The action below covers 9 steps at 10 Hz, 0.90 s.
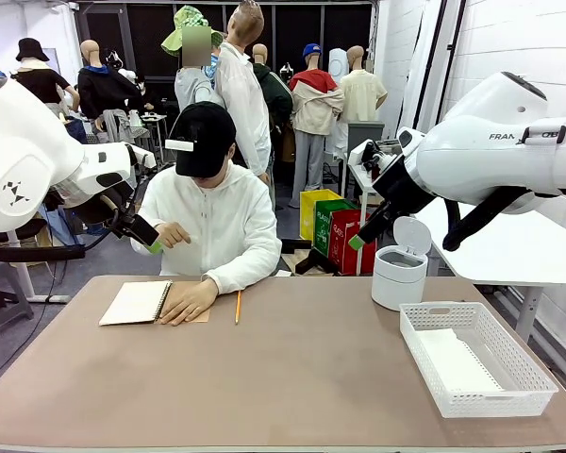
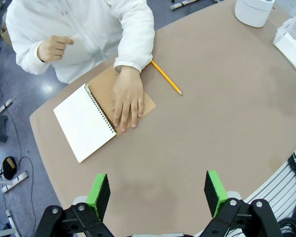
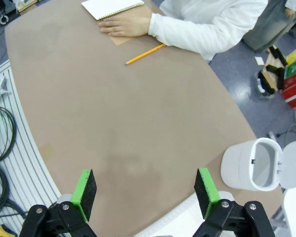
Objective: Sort the paper based on its condition.
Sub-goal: If a person hands you a paper, place it in the Organizing basket , and if it's crumpled, put it in the Trash can.
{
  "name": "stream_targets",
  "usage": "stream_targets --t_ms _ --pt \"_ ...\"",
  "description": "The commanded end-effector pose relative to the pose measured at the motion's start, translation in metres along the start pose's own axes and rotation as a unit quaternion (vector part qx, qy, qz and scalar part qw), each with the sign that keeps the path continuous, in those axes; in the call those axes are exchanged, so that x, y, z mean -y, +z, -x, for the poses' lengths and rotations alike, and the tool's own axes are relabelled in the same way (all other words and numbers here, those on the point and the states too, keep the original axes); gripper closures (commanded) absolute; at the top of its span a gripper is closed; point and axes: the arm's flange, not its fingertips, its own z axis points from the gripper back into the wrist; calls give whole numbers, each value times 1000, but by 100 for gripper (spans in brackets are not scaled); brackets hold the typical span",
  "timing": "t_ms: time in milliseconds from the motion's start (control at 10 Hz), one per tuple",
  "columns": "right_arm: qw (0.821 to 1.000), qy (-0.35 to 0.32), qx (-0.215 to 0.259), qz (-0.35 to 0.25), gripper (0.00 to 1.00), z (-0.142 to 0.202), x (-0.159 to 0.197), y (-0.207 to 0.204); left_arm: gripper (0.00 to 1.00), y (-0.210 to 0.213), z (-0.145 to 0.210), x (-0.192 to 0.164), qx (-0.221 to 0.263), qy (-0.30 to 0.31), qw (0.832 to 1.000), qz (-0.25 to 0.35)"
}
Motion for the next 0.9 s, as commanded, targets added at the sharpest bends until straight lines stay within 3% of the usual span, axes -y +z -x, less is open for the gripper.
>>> stream_targets --t_ms 0,800 --pt "1000 0 0 3 0 0 1 -1 0 0 0 -1 2 2 1000 2" --pt "1000 0 0 3 0 0 1 -1 0 0 0 -1 2 2 1000 2"
